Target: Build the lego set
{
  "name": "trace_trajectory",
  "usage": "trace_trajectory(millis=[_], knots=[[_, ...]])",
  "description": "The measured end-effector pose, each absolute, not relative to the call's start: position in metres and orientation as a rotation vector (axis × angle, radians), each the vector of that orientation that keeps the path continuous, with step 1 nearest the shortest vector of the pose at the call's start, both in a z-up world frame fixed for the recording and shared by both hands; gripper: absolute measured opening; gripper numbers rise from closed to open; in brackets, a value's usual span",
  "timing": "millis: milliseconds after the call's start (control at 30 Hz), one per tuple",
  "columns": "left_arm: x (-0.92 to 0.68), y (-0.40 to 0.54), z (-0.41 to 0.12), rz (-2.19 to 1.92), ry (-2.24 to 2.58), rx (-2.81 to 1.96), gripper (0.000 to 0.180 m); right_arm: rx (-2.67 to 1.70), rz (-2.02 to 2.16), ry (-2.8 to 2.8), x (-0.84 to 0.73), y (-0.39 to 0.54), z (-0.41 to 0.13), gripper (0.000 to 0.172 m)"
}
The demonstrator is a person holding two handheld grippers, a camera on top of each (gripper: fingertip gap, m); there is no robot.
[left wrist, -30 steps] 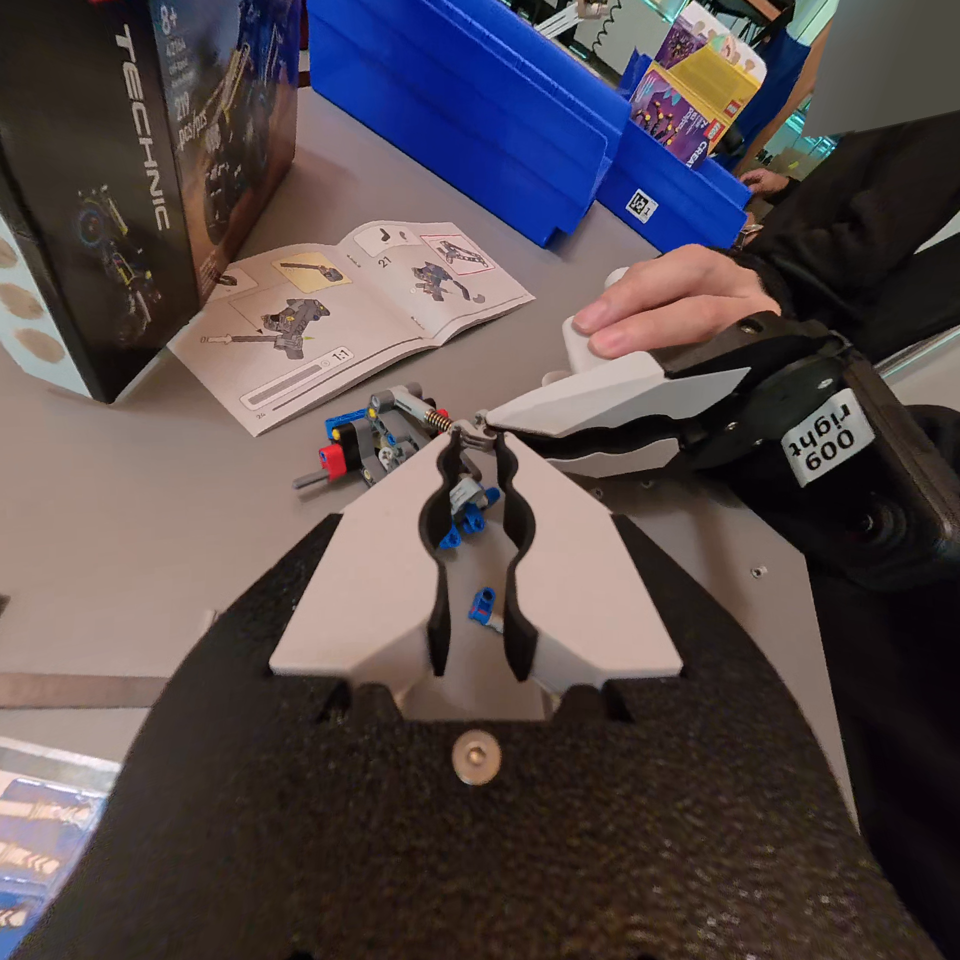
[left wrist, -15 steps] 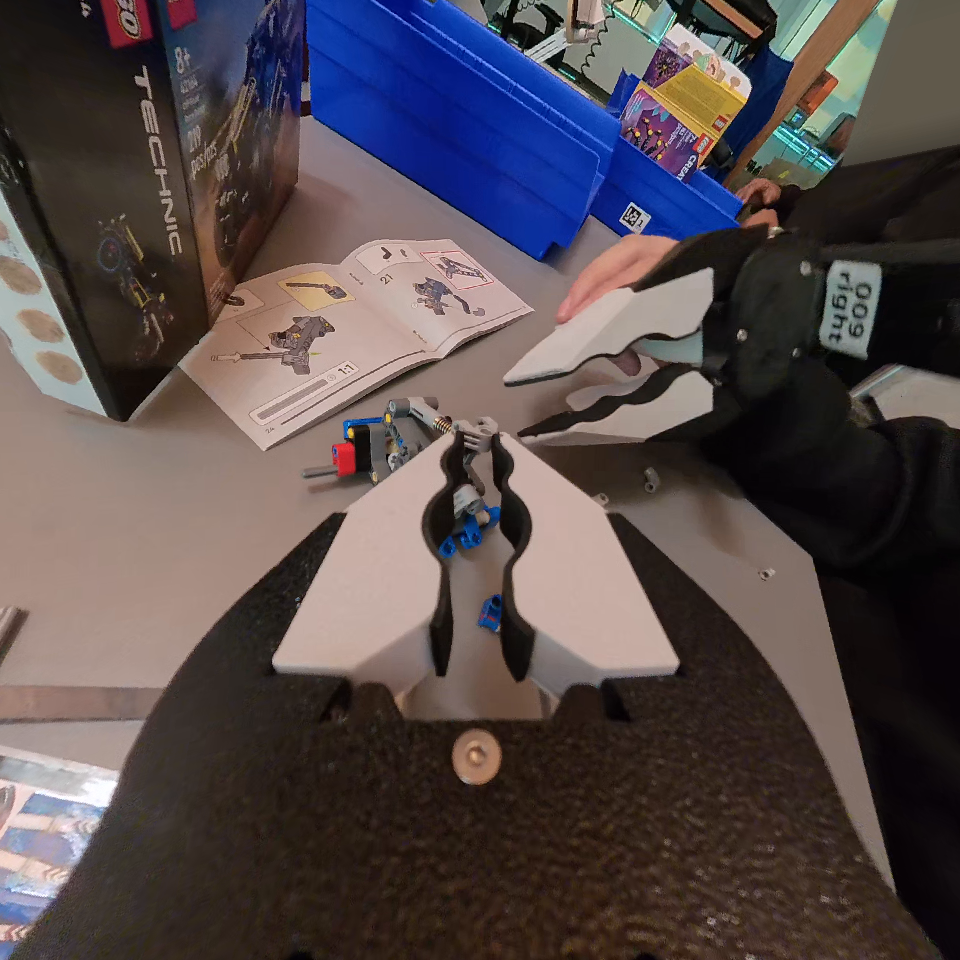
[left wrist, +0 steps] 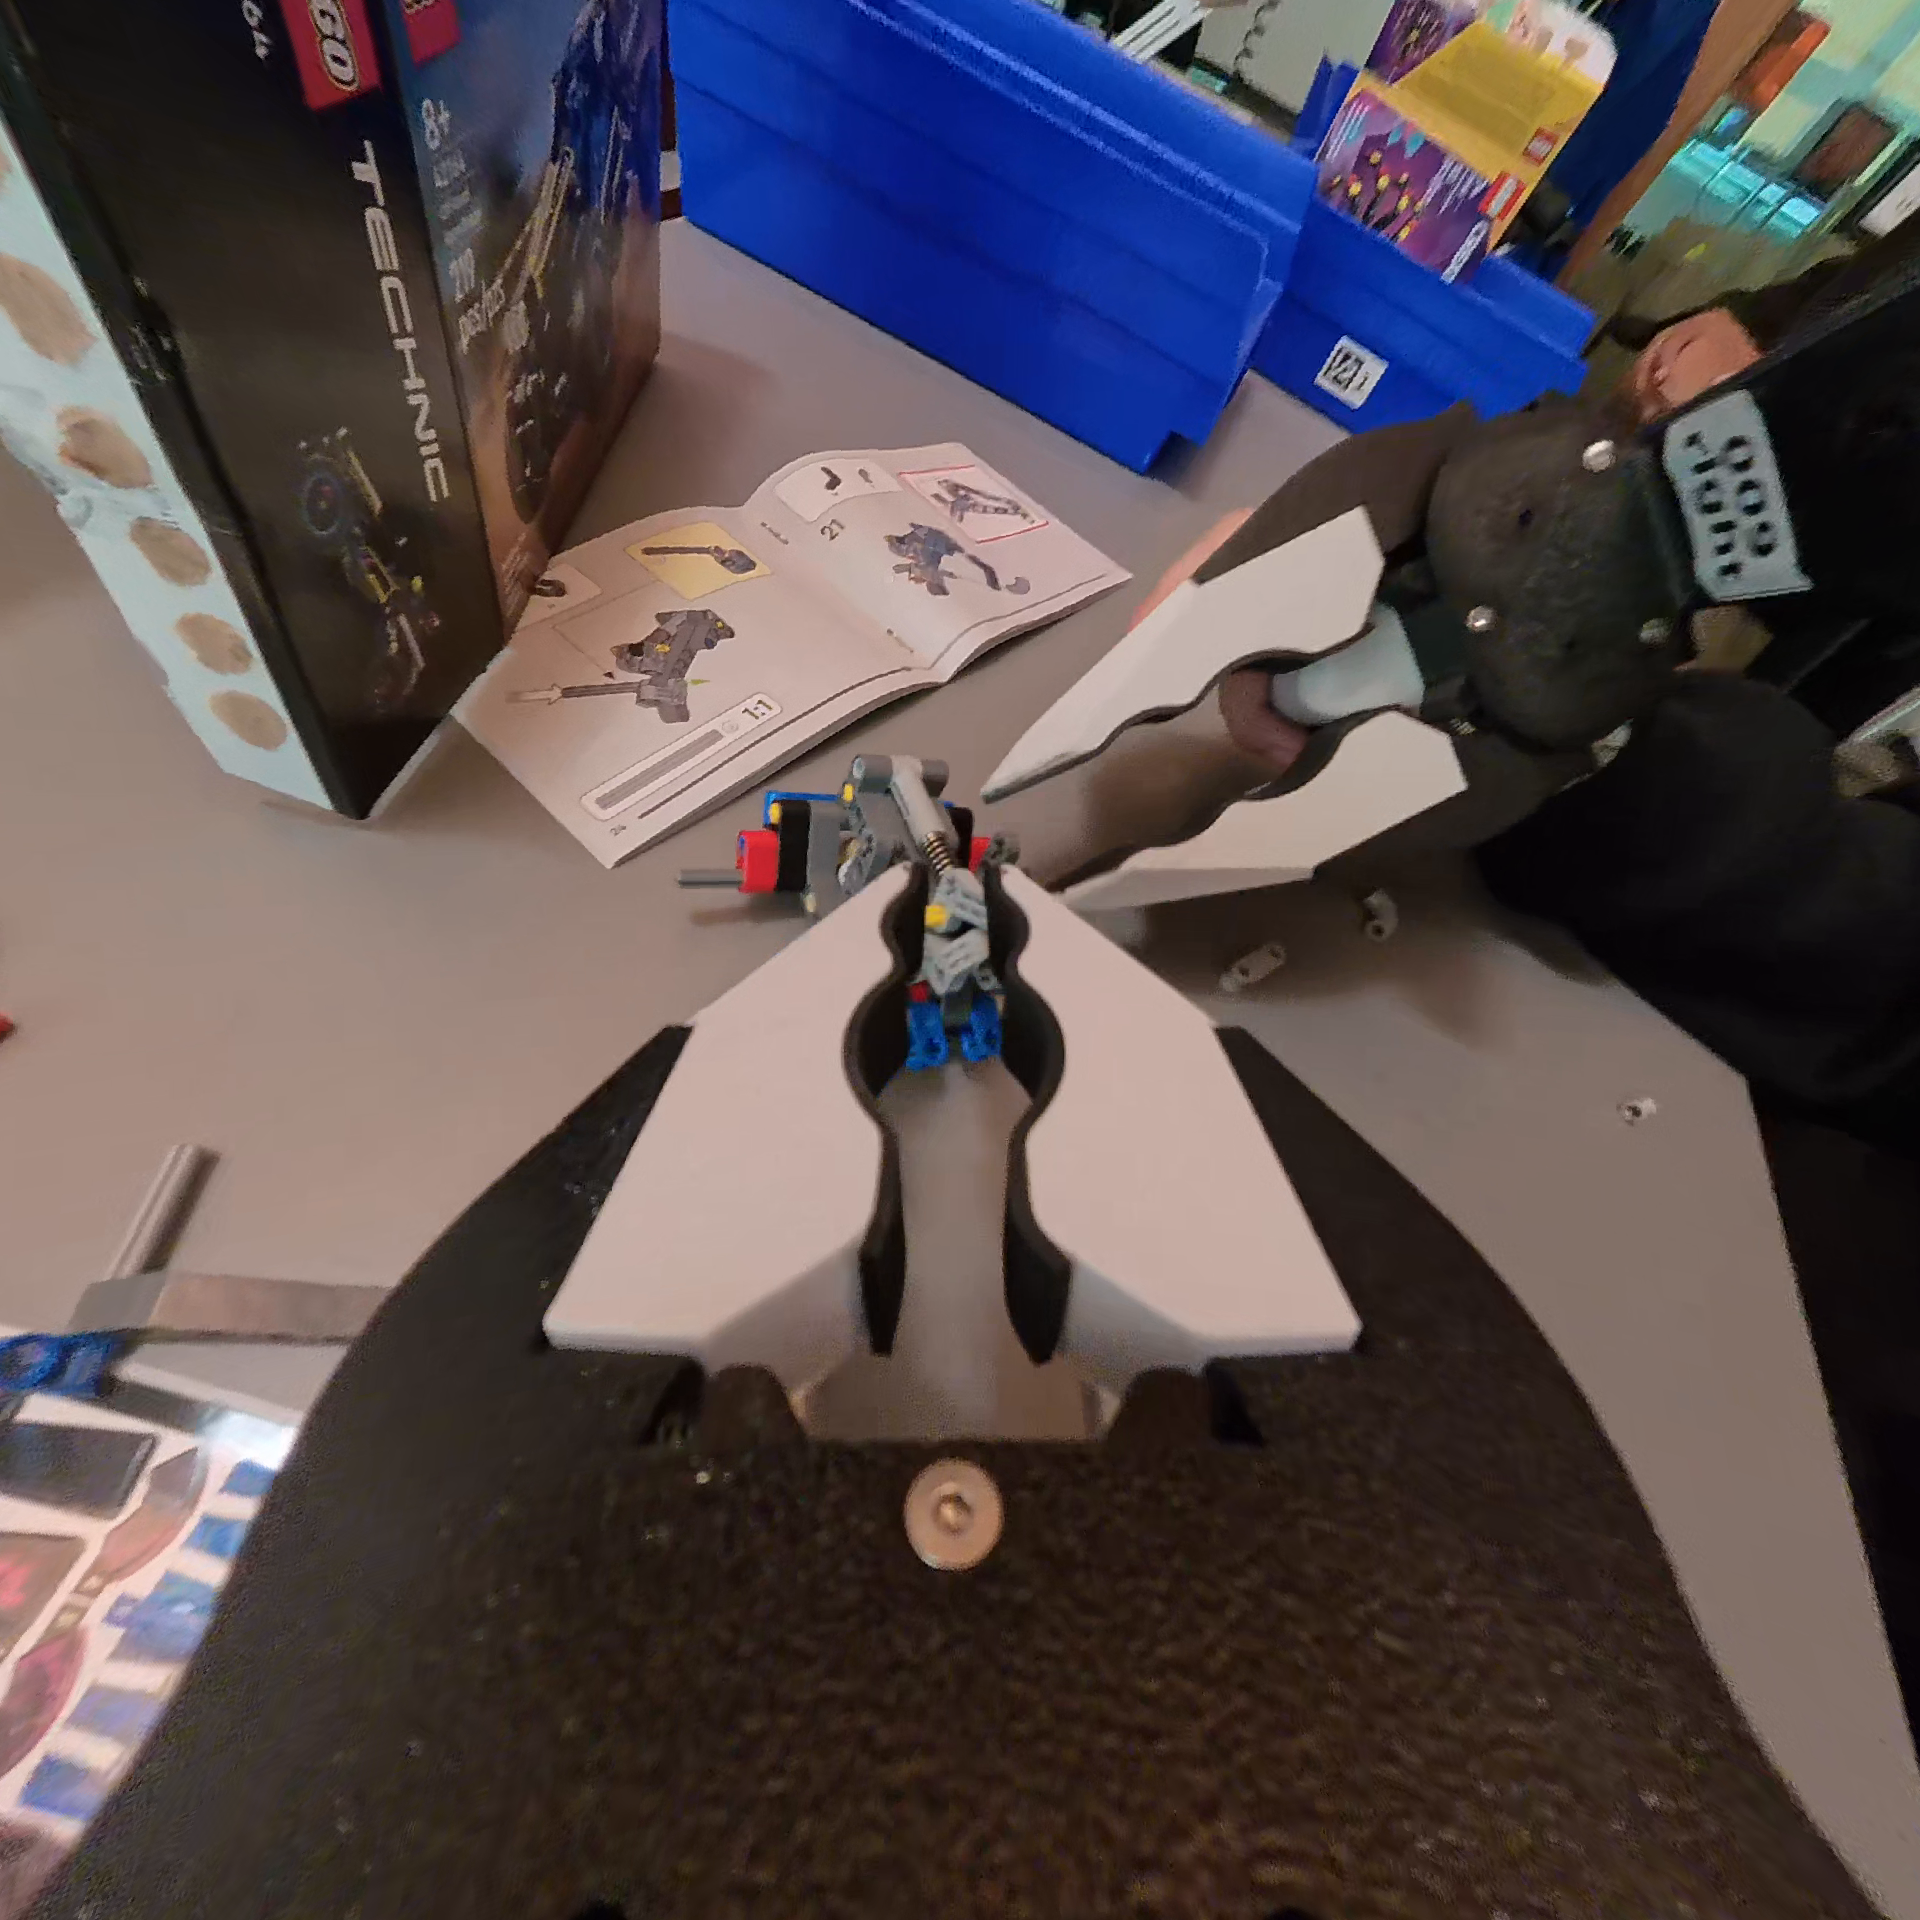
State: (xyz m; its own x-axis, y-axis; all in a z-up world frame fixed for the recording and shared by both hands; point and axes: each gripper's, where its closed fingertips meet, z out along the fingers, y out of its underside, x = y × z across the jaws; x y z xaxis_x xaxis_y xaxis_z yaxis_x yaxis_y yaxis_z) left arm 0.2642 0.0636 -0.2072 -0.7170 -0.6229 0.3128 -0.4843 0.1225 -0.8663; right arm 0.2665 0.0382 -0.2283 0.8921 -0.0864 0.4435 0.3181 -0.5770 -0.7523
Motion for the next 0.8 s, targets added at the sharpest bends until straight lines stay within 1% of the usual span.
trace_trajectory(millis=[133,200,267,367,500,567,800], knots=[[0.263,0.063,-0.205,-1.505,2.288,-0.98,0.017,-2.095,-0.599,-0.184,0.268,0.04,-0.224,0.02],[0.261,0.063,-0.209,-1.349,2.318,-0.865,0.023,-2.1,-0.594,-0.181,0.268,0.04,-0.226,0.021],[0.258,0.06,-0.217,-1.208,2.357,-0.804,0.025,-2.101,-0.598,-0.18,0.268,0.039,-0.226,0.021],[0.259,0.055,-0.224,-1.092,2.374,-0.784,0.024,-2.093,-0.575,-0.166,0.268,0.04,-0.227,0.021],[0.261,0.053,-0.23,-1.038,2.385,-0.792,0.019,-2.098,-0.556,-0.156,0.269,0.039,-0.229,0.021],[0.262,0.052,-0.228,-1.043,2.369,-0.792,0.012,-2.102,-0.532,-0.138,0.269,0.039,-0.23,0.02],[0.265,0.05,-0.221,-1.032,2.345,-0.754,0.011,-2.078,-0.516,-0.119,0.269,0.041,-0.23,0.012]])
